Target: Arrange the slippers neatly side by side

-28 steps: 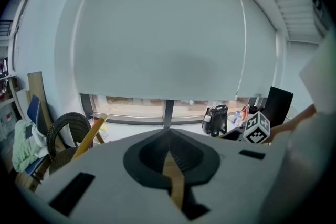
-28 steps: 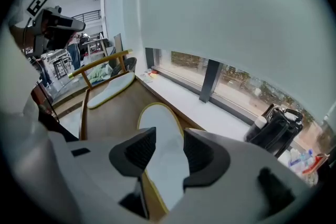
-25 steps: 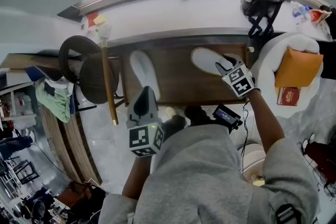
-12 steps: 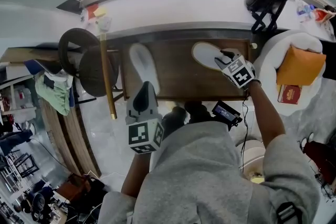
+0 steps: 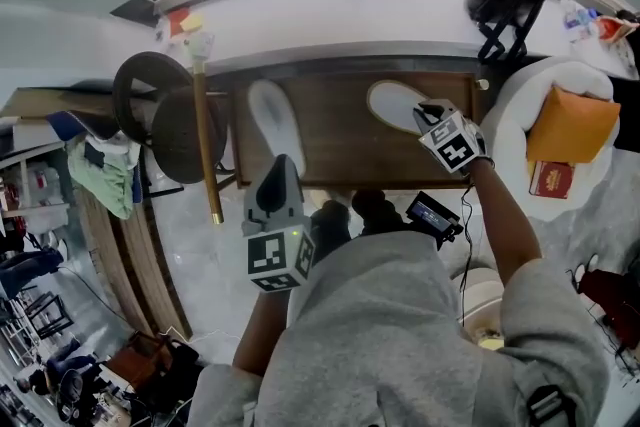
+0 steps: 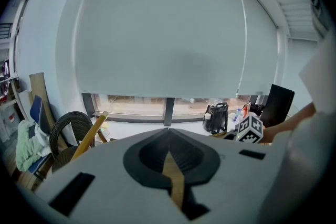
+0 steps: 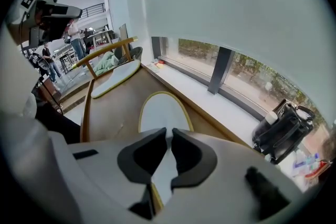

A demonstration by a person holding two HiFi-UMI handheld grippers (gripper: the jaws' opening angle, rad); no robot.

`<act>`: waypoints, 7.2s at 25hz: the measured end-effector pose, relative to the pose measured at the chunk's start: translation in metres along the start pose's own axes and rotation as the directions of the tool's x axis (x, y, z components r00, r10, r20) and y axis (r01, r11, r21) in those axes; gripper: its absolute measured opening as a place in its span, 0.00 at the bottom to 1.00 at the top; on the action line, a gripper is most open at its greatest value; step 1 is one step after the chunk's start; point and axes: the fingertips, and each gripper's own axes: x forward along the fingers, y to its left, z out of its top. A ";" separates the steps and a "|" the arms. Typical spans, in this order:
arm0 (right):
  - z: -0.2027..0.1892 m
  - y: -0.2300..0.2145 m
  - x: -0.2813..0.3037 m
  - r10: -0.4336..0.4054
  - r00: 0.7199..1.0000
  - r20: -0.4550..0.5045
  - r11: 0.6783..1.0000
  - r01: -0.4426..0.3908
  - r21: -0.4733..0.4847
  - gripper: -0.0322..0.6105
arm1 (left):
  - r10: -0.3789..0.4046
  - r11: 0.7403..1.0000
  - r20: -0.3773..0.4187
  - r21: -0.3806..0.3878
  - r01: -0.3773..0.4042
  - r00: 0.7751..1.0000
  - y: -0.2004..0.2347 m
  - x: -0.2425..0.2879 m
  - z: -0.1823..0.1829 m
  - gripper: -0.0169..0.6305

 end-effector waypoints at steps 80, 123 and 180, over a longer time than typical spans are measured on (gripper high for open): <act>0.107 0.145 0.085 -0.279 0.959 -0.050 0.465 0.181 0.866 0.11 | -0.234 0.972 -0.005 0.034 0.234 0.972 0.170 0.005 0.003 0.05; 0.191 0.234 0.163 -0.119 0.993 -0.011 0.905 0.113 0.411 0.28 | -0.182 0.983 -0.012 0.003 0.182 0.983 0.216 0.013 0.004 0.05; 0.013 0.119 0.016 -0.167 0.986 0.004 0.751 0.125 0.648 0.10 | -0.194 0.980 -0.050 0.043 0.196 0.980 0.006 0.002 -0.019 0.05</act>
